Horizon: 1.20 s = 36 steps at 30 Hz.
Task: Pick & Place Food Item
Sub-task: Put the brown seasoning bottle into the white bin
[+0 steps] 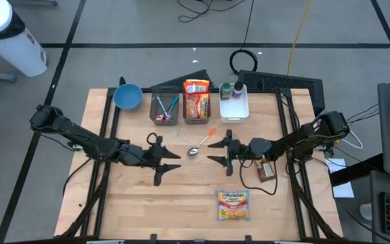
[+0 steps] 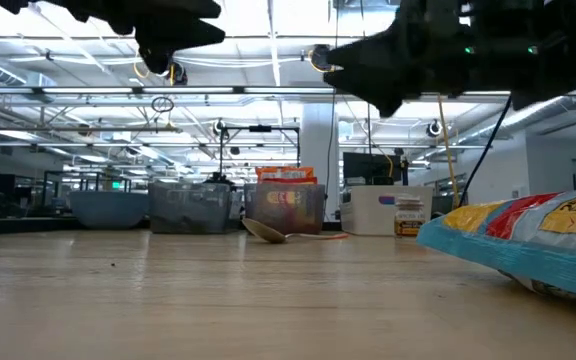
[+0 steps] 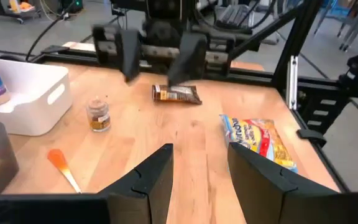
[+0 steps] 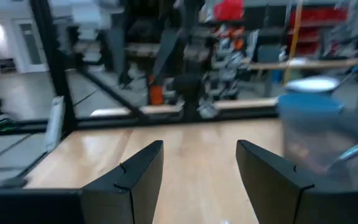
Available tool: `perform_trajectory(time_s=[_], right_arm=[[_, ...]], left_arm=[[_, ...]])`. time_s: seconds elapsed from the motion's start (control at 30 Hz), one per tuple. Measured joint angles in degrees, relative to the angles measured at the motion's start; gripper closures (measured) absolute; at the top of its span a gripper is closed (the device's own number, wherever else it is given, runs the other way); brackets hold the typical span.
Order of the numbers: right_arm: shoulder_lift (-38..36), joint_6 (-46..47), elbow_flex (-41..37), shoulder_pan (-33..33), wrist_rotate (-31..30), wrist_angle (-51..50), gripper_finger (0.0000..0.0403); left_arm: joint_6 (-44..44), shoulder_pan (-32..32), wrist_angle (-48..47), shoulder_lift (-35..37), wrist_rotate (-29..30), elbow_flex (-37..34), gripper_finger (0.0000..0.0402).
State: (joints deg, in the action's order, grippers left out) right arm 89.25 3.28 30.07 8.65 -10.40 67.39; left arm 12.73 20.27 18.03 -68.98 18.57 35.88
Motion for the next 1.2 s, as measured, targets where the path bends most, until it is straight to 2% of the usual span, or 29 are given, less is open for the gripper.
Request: perform_trajectory(time_s=[0.07, 0.17, 0.37, 0.6, 0.73, 0.83, 1.0, 1.13, 1.2], right_arm=[[-0.02, -1.54, 1.47, -0.54, -0.06, -1.99, 0.0206], [-0.53, -3.89, 4.24, -1.39, -0.25, -10.50, 0.0206], [-5.85, -6.31, 12.94, -2.10, -3.13, -45.00, 0.0206], [-15.30, 1.88, 14.43, 1.60, -3.38, -68.59, 0.0206], [-20.68, 8.51, 14.44, 6.45, -12.81, -79.92, 0.0206], [-22.45, 10.98, 14.40, 10.60, -17.76, -82.88, 0.0206], [-22.57, 12.83, 13.39, 15.47, -19.39, -84.24, 0.0206], [-21.51, 18.55, 8.97, 16.24, -27.29, -84.35, 0.0206], [-20.92, 21.21, 5.69, 16.16, -31.95, -81.01, 0.0206]], left_arm=[[-0.06, 0.00, -0.22, -0.46, 0.01, 0.00, 0.0243], [-0.17, 0.00, -0.96, -0.47, -0.18, 0.00, 0.0243], [-2.27, 0.00, -1.89, -0.45, -0.42, 0.00, 0.0243], [-4.04, -0.28, -3.27, -0.47, -0.44, 0.00, 0.0243], [-4.07, -0.31, -3.27, -0.45, -0.44, 0.00, 0.0243], [-4.70, -0.42, -3.24, -0.45, -0.44, 0.00, 0.0243], [-3.31, -0.44, -3.25, -0.45, -0.44, 0.00, 0.0243], [-1.66, -0.44, -3.25, -0.45, -0.45, 0.00, 0.0243], [-1.93, -0.44, -3.23, -0.45, -0.46, 0.00, 0.0243]])
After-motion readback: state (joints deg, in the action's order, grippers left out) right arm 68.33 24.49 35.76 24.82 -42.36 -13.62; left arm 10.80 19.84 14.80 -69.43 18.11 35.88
